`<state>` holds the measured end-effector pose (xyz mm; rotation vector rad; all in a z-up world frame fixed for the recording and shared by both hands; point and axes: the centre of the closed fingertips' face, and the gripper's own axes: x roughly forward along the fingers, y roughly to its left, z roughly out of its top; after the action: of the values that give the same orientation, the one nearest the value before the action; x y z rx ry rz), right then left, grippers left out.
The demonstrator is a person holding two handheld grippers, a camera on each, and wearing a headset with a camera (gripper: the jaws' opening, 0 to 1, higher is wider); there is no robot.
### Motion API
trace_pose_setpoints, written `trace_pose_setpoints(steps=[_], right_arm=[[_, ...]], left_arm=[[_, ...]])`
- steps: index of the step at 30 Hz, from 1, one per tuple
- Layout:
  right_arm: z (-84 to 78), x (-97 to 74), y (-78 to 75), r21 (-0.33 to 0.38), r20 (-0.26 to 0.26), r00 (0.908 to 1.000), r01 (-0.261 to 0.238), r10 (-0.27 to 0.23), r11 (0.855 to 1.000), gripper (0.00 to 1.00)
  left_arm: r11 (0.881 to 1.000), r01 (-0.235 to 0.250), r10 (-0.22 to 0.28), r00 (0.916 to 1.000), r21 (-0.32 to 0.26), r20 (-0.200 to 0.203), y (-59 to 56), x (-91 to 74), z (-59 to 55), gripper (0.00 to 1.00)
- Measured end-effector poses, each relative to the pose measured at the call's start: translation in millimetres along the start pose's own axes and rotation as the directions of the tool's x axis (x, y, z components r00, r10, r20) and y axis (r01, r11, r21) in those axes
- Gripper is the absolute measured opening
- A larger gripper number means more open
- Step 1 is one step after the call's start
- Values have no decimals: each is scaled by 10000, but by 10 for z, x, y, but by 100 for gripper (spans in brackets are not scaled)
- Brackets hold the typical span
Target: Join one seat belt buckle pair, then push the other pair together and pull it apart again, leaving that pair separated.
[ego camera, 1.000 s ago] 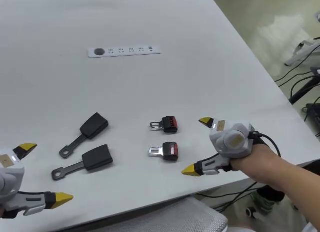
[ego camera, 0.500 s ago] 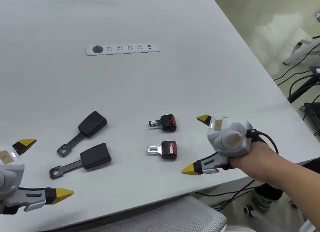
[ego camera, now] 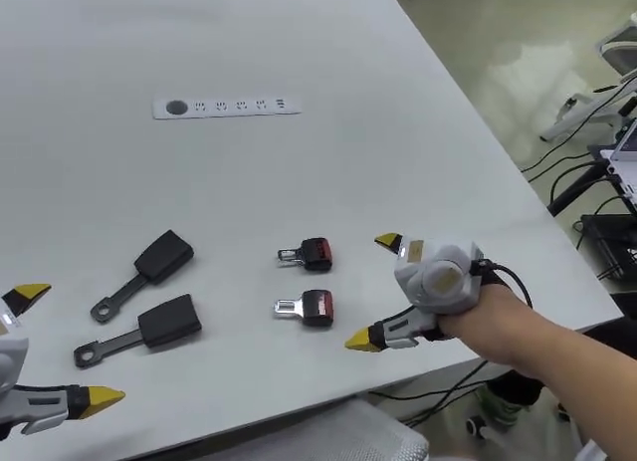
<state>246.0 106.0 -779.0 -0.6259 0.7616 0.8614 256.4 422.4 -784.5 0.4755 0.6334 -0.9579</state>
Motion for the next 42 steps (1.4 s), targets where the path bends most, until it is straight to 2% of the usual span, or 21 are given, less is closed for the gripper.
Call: trace_pose_setpoints(steps=[16, 20, 22, 28, 30, 35, 40, 42], right_arm=[[-158, -16, -10, -71, -640, 9979, -140, 135, 9999, 93], [-147, -1, -13, 40, -744, 9971, -184, 187, 9998, 91], [-126, 19, -1, -266, -747, 9969, -287, 266, 9992, 91], [-60, 68, 6, -273, -683, 9968, -442, 423, 9986, 90], [-66, 85, 7, -636, -855, 9954, -484, 429, 9968, 88], [-76, 151, 43, -714, -1099, 9918, -733, 652, 9948, 81], [-9, 206, 54, -639, -789, 9936, -856, 804, 9943, 75], [10, 237, 49, -613, -809, 9931, -897, 846, 9941, 73]], left_arm=[[10000, -1, 0, 9998, -45, -205, 11, 31, 24, 100], [10000, 0, 0, 9998, -4, -193, 16, 13, 60, 100], [10000, -27, 27, 9998, -15, -173, 29, 6, 66, 100], [9999, -64, 61, 9997, -112, -218, 40, 8, 28, 100], [9999, -145, 143, 9996, -90, -262, 52, 5, 19, 100], [9999, 37, -41, 9995, -149, -312, 41, 28, 28, 92], [9997, 223, -225, 9993, -80, -284, 46, 119, 92, 88], [9993, 375, -373, 9988, 52, -301, 39, 163, 115, 83]])
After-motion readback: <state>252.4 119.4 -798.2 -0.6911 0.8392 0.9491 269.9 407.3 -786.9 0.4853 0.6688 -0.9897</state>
